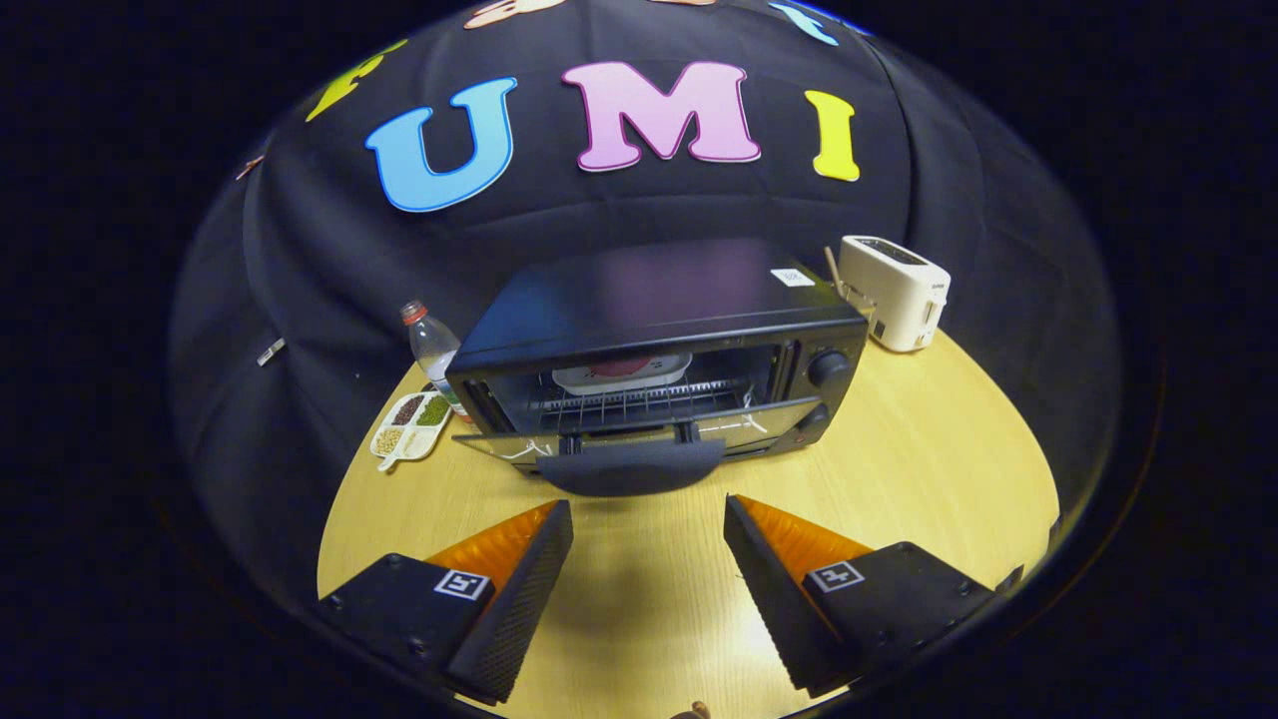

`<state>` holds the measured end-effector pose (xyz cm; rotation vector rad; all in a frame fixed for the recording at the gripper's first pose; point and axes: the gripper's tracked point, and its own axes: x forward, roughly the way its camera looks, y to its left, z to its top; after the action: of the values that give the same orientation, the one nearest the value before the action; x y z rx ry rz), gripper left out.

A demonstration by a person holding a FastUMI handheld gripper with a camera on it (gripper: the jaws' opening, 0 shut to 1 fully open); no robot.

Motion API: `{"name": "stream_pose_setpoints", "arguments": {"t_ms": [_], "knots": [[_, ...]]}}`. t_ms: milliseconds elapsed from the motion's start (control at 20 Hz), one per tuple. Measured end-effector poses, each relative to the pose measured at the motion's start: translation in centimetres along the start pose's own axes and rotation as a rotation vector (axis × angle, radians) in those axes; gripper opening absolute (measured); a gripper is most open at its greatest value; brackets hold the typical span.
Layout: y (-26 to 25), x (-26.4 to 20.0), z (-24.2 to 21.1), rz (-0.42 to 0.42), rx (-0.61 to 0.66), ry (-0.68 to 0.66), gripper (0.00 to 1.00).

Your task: Open the toaster oven, put the food inside, and close the toaster oven door.

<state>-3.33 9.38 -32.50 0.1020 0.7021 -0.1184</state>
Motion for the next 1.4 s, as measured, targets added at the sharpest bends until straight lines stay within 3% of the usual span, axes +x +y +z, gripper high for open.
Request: {"name": "stream_pose_setpoints", "arguments": {"t_ms": [300,700,950,1100,1250,1400], "knots": [[0.3,-2.4,2.2,0.065,0.02,-0.087,0.99],[-6.5,-13.0,13.6,0.105,0.033,-0.412,0.99],[-11.4,-18.2,17.2,0.028,-0.093,-0.534,0.99],[-12.1,-20.2,18.2,0.063,-0.036,-0.556,0.99],[-14.0,-20.8,19.1,0.037,-0.076,-0.594,0.99],[-13.3,-21.5,19.3,0.081,-0.054,-0.593,0.98]]}}
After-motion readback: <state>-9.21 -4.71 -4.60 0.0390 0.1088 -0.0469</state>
